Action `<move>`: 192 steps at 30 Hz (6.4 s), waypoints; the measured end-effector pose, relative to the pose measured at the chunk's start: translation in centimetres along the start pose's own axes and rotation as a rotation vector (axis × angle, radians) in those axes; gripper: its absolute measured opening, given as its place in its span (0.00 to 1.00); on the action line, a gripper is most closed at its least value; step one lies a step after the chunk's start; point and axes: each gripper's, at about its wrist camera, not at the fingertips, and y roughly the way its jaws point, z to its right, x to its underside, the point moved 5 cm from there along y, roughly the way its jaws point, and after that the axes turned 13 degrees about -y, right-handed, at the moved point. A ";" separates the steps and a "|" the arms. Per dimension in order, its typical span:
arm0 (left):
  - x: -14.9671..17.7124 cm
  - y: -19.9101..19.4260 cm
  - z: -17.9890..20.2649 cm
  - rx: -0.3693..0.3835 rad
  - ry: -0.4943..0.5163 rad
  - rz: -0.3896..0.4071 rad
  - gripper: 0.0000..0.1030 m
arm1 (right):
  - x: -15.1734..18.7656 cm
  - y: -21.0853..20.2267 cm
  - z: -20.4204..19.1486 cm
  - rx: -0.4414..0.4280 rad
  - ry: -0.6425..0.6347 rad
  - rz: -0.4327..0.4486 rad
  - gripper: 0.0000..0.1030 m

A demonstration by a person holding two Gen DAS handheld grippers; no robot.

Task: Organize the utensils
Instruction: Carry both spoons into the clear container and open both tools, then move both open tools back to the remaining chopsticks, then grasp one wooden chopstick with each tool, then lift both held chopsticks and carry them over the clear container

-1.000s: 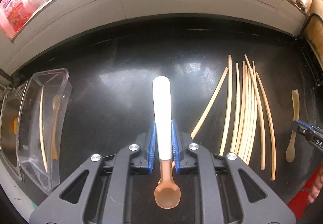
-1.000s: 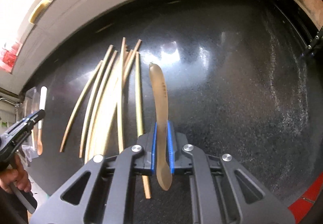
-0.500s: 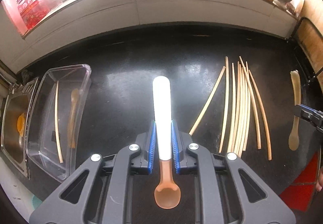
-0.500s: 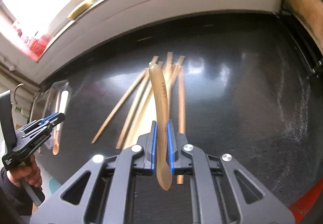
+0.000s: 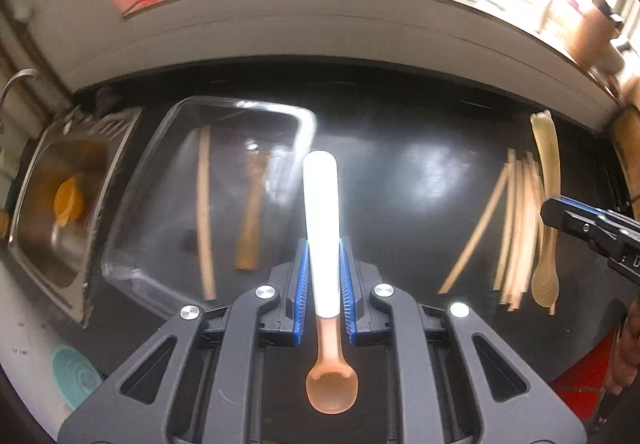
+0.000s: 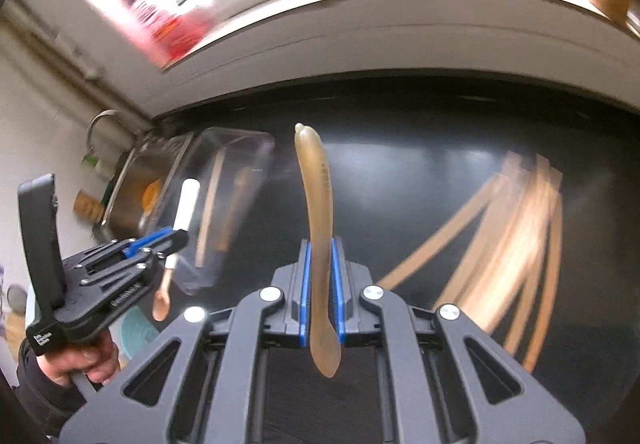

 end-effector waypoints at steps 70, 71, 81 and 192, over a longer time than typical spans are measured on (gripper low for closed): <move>-6.8 9.5 -16.4 -0.104 -0.024 -0.129 0.87 | -9.6 16.9 -9.8 0.009 0.101 -0.172 0.67; -6.8 9.3 -16.4 -0.100 -0.027 -0.128 0.87 | -9.4 16.4 -9.4 0.011 0.104 -0.167 0.67; -5.3 7.7 -13.9 -0.103 0.009 -0.115 0.88 | -6.0 11.1 -7.3 0.030 0.098 -0.135 0.71; 7.0 -1.4 12.5 -0.048 0.059 0.027 0.06 | 11.1 -10.7 15.3 0.285 0.020 -0.064 0.07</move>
